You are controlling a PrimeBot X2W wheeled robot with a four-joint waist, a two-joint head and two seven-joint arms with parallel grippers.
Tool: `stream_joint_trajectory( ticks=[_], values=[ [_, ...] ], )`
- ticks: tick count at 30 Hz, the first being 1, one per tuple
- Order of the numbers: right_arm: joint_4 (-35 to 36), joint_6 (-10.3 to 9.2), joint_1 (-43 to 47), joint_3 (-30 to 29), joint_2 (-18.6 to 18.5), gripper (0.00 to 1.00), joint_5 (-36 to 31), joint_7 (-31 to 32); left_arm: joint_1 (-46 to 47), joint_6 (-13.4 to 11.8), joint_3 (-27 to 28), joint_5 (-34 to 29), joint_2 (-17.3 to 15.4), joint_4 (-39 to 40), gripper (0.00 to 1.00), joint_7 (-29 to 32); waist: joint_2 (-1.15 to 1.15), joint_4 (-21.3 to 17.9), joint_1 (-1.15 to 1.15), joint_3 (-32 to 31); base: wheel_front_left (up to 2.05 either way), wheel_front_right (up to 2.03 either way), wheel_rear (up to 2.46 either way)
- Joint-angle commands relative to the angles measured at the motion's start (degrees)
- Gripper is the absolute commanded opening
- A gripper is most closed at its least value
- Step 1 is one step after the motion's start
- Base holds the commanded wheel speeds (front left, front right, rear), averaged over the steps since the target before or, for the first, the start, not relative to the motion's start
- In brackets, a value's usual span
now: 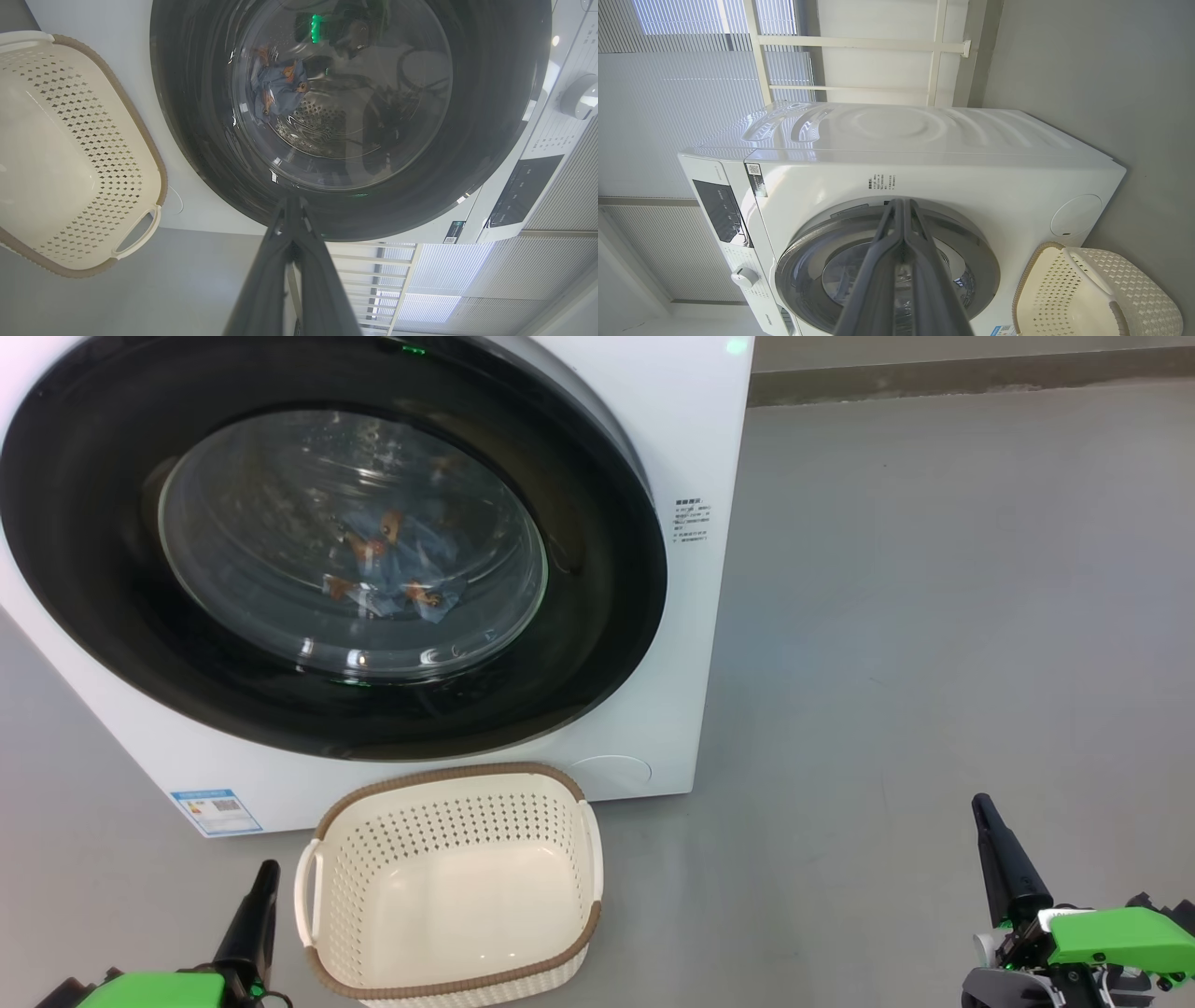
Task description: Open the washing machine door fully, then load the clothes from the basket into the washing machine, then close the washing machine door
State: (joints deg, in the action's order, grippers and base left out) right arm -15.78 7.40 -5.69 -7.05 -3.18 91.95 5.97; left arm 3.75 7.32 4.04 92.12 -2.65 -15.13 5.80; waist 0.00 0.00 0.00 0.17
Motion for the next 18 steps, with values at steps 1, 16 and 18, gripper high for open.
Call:
stream_joint_trajectory(
  ticks=[1,16,18],
  values=[
    [1.8,0.09,-0.5,0.9,0.0,0.0,0.5,0.2,2.4,0.2,2.0,0.5,-0.6,1.1,0.0,0.3,0.0,0.0,0.0,0.0,0.0,0.0,0.0],
    [1.8,0.09,-0.5,0.8,0.1,0.0,0.4,0.3,2.4,0.2,2.1,0.4,-0.6,1.1,0.0,0.4,0.0,0.0,0.0,0.0,0.0,0.0,0.0],
    [1.8,0.09,-0.5,0.8,0.1,0.0,0.4,0.3,2.4,0.2,2.1,0.4,-0.5,1.1,0.0,0.4,0.0,0.0,0.0,0.0,0.0,0.0,0.0]
  ],
)
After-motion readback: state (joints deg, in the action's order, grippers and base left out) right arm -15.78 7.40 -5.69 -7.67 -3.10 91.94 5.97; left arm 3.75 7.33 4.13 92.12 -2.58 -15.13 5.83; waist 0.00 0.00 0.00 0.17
